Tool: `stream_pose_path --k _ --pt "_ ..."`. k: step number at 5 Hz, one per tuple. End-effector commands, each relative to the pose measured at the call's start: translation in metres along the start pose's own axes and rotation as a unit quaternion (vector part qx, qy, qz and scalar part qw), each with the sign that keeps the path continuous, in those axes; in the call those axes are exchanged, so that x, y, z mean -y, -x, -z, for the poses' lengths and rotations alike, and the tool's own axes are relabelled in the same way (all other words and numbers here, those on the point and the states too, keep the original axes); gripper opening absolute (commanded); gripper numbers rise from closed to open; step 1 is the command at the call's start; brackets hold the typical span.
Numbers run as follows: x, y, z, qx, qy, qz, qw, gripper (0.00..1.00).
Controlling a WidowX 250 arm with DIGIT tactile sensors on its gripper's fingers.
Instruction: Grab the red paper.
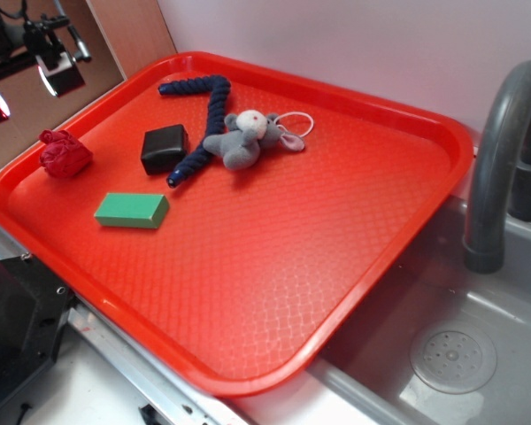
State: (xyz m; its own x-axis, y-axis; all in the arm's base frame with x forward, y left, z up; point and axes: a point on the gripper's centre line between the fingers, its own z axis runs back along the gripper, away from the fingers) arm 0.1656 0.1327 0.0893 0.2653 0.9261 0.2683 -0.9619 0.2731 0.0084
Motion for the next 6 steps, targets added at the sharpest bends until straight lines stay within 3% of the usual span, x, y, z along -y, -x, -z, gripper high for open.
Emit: stream_pose_path --k 1,2,4,5,6 --pt "-0.005 0.008 0.033 -0.037 0.002 0.046 0.998 1.00" --pt "0.004 0.013 0.047 -0.046 0.021 0.057 0.997 1.00" --pt "0.008 0.016 0.058 -0.054 0.011 0.052 0.997 1.00" --pt "0.007 0.016 0.059 -0.048 0.002 0.040 0.998 0.00" --pt "0.007 0.016 0.059 -0.044 -0.001 0.036 0.998 0.00"
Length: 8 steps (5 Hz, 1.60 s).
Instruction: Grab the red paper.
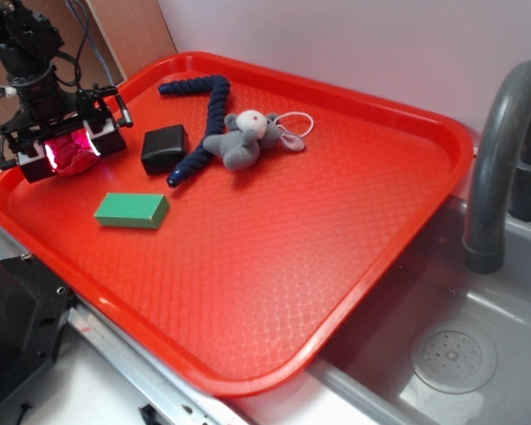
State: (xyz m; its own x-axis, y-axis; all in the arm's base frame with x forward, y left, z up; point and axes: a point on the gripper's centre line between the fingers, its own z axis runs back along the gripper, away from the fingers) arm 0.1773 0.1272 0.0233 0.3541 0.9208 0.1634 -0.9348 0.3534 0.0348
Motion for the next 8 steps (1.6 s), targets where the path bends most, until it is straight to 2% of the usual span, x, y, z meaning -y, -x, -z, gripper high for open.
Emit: stream_pose_path --k 1,2,3,4,5,6,7,8 --pt "-0.005 -0.002 -0.005 0.016 0.000 -0.012 1.000 0.00" --pt "0.002 0.002 -0.033 0.043 0.010 0.041 0.998 0.00" --pt "0.018 0.020 -0.087 0.046 0.069 0.156 0.984 0.00" --pt "0.027 0.049 -0.146 -0.008 0.148 0.265 0.953 0.00" --pt "0.022 0.074 -0.202 -0.028 0.187 0.376 0.907 0.00" --pt "0.021 0.086 -0.247 -0.081 0.213 0.447 0.865 0.00" --pt "0.022 0.101 -0.261 -0.055 0.228 0.444 0.865 0.00" --pt "0.026 0.097 -0.250 -0.063 0.195 0.443 0.873 0.00"
